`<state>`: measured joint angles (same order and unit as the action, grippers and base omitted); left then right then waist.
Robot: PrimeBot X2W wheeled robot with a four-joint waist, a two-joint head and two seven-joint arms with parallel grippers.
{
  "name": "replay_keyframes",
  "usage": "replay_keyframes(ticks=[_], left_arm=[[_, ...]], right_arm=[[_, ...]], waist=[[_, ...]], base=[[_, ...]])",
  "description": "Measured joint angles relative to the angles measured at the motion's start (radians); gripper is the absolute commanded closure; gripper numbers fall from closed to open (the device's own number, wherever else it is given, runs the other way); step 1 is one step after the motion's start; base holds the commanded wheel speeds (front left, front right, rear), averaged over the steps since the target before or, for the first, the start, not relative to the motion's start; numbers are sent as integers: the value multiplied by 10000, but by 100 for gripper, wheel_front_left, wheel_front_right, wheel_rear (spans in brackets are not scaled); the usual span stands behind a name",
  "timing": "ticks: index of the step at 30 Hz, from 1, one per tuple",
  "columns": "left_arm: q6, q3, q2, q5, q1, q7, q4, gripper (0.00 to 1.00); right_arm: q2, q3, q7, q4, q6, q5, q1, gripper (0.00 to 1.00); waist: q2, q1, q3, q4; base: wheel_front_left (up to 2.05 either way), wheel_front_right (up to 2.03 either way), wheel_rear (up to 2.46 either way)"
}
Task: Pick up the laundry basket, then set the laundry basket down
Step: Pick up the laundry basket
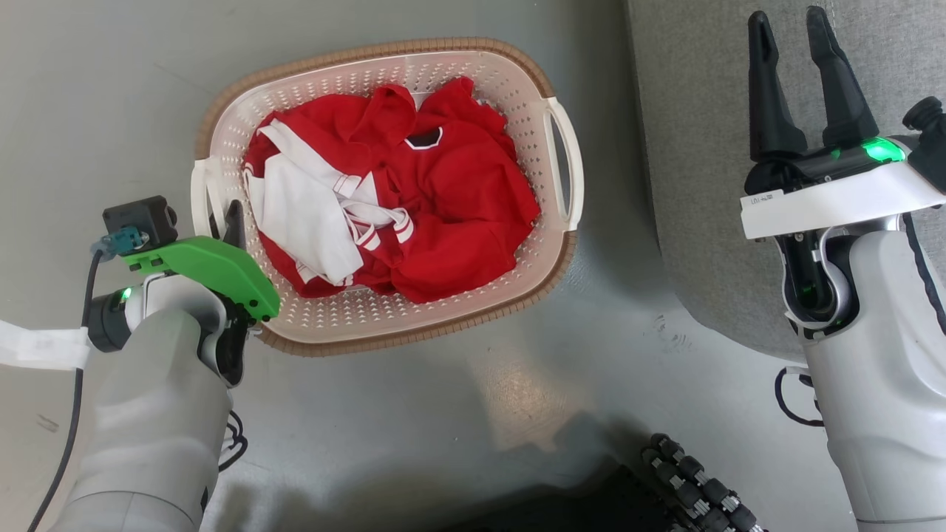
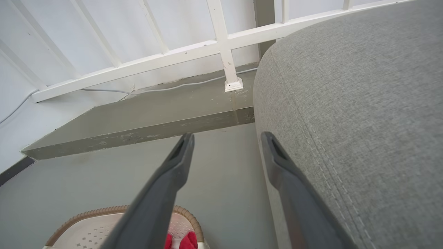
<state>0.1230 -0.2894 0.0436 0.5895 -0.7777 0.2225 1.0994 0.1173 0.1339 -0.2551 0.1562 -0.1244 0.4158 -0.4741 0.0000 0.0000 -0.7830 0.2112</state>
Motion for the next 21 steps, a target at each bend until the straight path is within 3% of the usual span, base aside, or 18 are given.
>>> replay_keyframes(ticks=[21], left_arm=[[0, -506, -17, 251, 58, 88, 188, 100]], right_arm=[[86, 21, 0, -46, 0, -27, 10, 0]], waist=[[0, 0, 26, -2]], base=[[0, 0, 0]])
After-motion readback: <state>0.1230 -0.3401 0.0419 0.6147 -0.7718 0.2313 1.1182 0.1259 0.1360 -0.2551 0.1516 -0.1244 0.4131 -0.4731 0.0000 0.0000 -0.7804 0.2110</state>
